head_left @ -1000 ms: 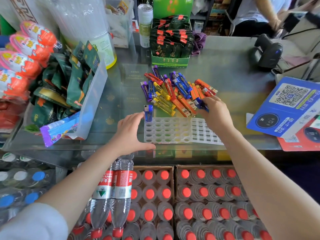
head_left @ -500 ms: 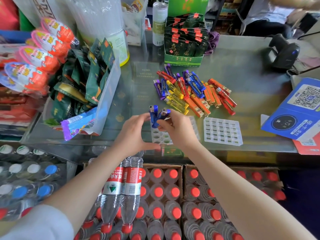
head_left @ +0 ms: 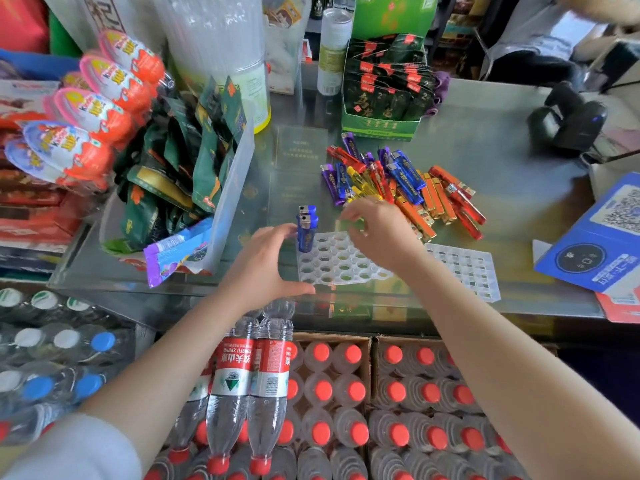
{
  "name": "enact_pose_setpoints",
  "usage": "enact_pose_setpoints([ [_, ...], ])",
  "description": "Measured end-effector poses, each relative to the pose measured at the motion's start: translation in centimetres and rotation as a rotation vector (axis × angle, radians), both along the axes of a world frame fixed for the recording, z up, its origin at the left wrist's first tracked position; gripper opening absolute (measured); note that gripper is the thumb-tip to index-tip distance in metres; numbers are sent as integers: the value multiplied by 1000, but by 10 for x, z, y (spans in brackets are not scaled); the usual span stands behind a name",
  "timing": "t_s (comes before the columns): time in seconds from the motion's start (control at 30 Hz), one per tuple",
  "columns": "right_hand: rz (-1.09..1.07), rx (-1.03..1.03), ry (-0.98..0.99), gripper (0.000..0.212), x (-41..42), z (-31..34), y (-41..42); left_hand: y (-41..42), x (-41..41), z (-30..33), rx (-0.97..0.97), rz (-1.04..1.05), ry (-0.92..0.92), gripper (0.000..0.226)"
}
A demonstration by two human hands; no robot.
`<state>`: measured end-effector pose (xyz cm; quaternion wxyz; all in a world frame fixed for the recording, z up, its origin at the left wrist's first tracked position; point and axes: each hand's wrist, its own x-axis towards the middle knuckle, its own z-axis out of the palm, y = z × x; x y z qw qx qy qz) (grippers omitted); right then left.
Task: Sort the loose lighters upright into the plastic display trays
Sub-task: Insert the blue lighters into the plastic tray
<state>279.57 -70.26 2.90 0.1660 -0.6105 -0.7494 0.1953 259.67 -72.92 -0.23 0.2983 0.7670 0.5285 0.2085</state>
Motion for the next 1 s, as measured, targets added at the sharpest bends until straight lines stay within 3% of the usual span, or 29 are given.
enact_pose_setpoints([
  [0.13, -176, 103, 11, 22, -6, -4, 32, 4, -8, -4, -7, 17, -23, 87],
  [0.27, -237, 46, -150, 25, -19, -7, 57, 5, -8, -6, 12, 24, -41, 85],
  [0.6, -403, -73, -271, 41, -35, -11, 74, 7, -12, -6, -2, 19, -67, 83],
  [0.7, -385, -97, -199, 38, -29, -11, 69, 7, -12, -6, -4, 17, -71, 83],
  [0.83, -336, -67, 59, 19, -8, -6, 43, 9, -13, -8, 2, 20, -74, 84],
  [1.0, -80, -64, 273, 16, 6, 3, -5, 9, -13, -13, 9, 31, -73, 88],
])
